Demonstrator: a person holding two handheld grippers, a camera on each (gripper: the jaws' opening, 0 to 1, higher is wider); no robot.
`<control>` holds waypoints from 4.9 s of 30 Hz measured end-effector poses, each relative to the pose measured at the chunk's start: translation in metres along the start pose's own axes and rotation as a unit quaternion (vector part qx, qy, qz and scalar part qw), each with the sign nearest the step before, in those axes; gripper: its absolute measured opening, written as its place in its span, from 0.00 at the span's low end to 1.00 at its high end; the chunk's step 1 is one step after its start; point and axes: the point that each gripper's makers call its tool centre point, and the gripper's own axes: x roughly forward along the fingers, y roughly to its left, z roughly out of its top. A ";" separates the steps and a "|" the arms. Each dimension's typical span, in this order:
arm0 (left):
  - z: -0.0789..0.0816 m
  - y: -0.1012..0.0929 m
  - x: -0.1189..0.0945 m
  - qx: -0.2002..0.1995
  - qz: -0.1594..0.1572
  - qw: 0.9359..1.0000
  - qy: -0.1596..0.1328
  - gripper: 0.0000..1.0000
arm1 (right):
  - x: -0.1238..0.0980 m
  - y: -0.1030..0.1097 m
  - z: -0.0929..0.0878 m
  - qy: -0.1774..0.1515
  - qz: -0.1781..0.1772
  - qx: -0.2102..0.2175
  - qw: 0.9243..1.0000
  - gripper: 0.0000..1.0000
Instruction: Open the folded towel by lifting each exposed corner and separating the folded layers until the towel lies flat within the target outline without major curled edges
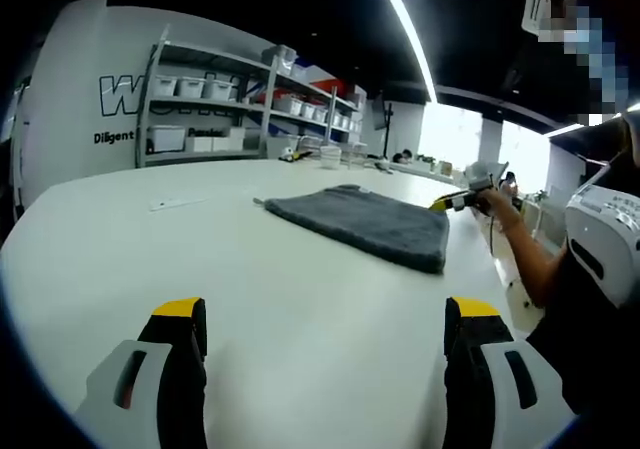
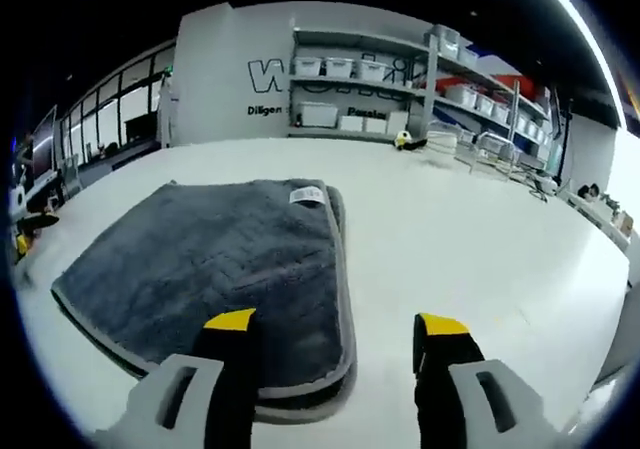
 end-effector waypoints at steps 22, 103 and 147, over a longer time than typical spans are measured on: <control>-0.003 0.002 0.002 -0.001 0.003 1.000 0.005 0.97 | 0.005 0.012 -0.014 0.006 0.033 -0.028 0.999 0.07; 0.011 -0.023 0.036 -0.028 -0.015 0.999 0.012 0.95 | -0.026 0.244 0.030 -0.065 0.227 -0.222 0.946 0.83; 0.097 -0.076 0.219 -0.050 -0.097 0.994 0.009 0.82 | -0.058 0.207 0.019 -0.110 0.211 -0.207 0.949 0.96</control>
